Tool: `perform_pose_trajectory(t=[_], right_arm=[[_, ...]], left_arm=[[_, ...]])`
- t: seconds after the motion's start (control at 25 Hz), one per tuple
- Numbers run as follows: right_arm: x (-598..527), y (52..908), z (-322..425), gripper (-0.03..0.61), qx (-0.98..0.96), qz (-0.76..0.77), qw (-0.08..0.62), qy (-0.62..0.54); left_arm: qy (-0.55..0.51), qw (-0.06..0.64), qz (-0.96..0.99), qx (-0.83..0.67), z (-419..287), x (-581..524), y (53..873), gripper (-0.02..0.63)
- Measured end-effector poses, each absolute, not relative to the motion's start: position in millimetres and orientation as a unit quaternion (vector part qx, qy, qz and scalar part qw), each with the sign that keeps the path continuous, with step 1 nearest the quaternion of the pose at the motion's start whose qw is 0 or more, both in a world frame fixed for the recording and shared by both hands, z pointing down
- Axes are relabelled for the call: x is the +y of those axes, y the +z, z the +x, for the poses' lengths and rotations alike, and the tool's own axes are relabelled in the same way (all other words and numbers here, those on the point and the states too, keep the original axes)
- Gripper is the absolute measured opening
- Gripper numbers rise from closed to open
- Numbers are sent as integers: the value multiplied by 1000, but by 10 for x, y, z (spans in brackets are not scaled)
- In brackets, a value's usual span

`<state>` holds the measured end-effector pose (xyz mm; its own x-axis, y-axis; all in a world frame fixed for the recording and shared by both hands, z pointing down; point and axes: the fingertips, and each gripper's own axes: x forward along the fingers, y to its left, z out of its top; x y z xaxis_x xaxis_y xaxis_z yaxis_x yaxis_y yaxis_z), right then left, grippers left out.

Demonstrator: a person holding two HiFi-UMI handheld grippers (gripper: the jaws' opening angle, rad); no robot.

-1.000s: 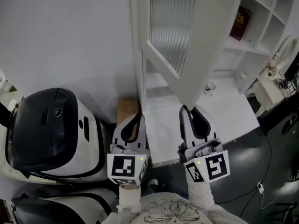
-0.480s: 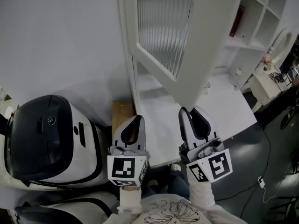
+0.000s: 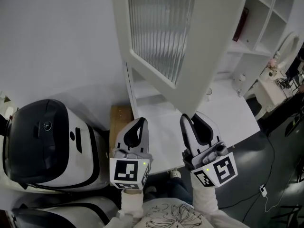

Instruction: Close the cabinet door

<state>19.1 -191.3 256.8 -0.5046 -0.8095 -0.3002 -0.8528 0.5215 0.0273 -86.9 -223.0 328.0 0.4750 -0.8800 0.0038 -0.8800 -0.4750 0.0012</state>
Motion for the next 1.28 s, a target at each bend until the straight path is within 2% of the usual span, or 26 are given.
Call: perform_pose_trajectory(t=[1.28], right_arm=[[-2956, 2597, 1142, 80, 908, -388, 146, 65]], left_arm=[[14, -14, 832, -555, 6, -3089, 3248, 5]])
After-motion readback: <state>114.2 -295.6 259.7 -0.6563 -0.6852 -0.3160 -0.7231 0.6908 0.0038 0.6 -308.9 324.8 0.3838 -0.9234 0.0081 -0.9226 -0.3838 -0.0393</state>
